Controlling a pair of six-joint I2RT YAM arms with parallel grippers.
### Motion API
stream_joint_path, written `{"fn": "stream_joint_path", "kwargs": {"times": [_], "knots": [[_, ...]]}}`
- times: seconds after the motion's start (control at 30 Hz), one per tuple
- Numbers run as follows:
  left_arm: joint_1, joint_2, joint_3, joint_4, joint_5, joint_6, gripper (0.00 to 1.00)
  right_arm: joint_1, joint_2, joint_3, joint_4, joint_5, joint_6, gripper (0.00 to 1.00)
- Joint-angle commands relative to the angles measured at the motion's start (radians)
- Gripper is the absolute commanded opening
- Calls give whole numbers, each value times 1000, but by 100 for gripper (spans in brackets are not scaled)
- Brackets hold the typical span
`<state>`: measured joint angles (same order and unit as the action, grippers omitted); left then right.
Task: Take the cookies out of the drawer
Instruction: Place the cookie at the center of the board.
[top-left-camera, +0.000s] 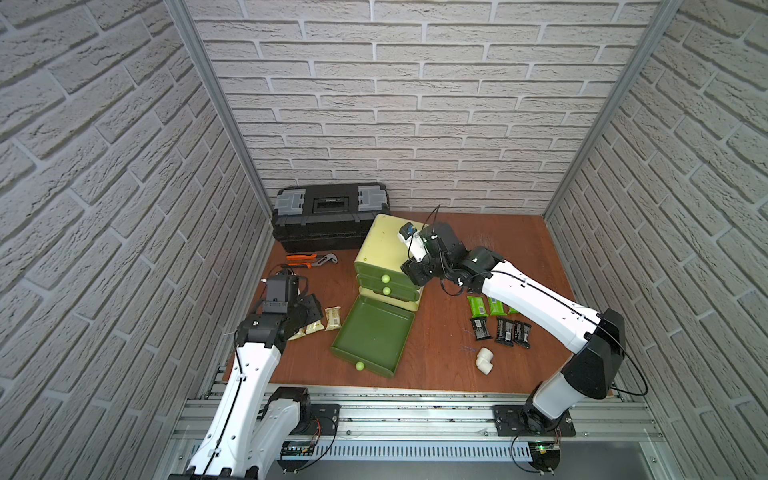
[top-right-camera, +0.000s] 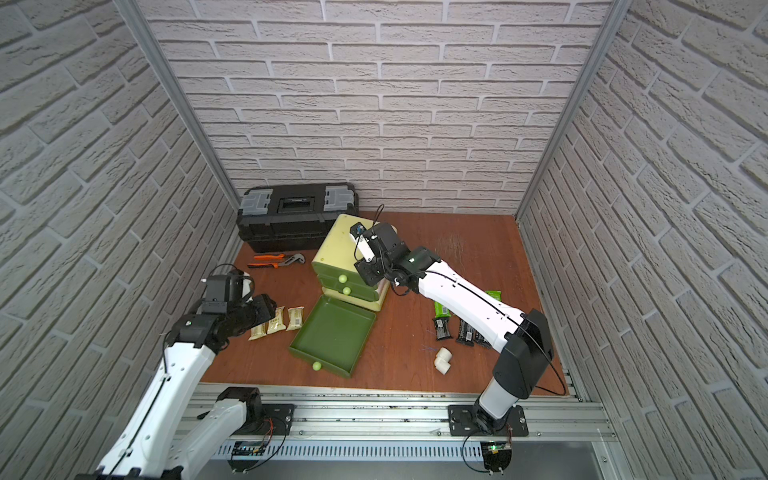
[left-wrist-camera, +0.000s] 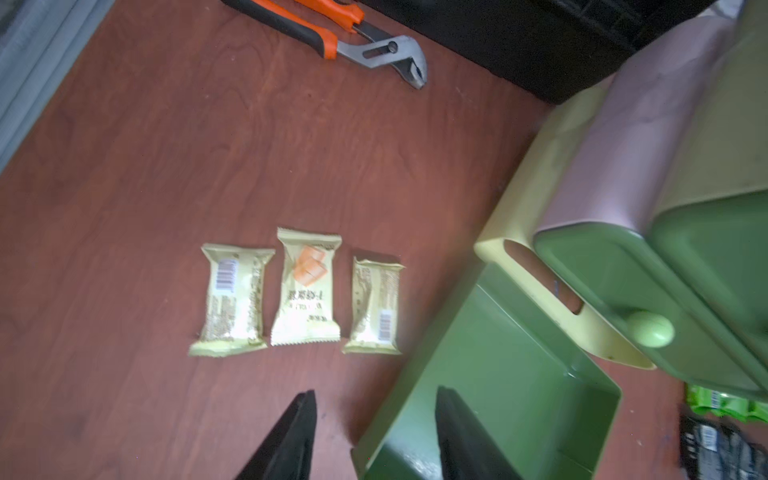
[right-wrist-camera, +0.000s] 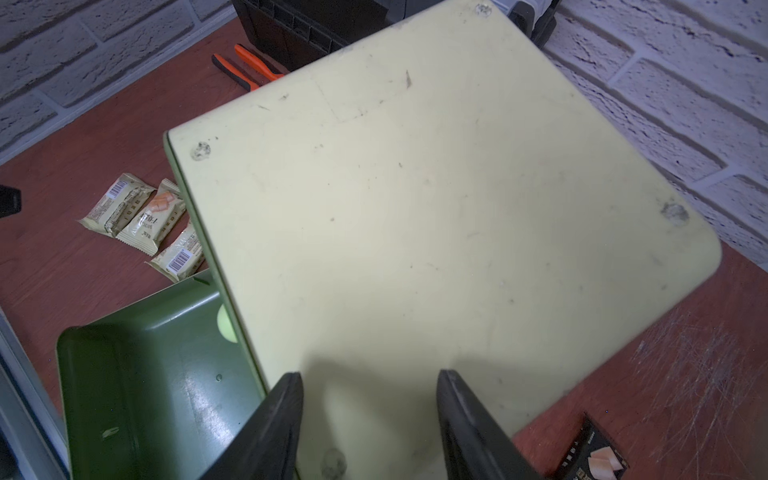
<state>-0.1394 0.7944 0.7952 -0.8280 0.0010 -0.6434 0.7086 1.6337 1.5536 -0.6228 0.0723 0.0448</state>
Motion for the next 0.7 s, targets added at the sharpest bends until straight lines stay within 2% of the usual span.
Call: {"fn": "stream_joint_path", "kwargs": {"times": [0.0,0.2,0.37,0.53,0.67], "knots": [[-154,-66,-37,-109,-148,-223,49,-1,-8,22,-69,-14,-7,57],[-522,-147,-74,-253,-412,-555,37,0,16,81,-101,-40,-17,58],[-756,-105,-87,-307,-487,-788,25,-1,25,131,-110,-24,-31,58],[-895,-106,-180,-245,-471,-964,12,-1,25,142,-96,-8,-36,58],[-936,-149,-283,-163,-444,-1050,6,-1,29,152,-95,2,-41,59]]}}
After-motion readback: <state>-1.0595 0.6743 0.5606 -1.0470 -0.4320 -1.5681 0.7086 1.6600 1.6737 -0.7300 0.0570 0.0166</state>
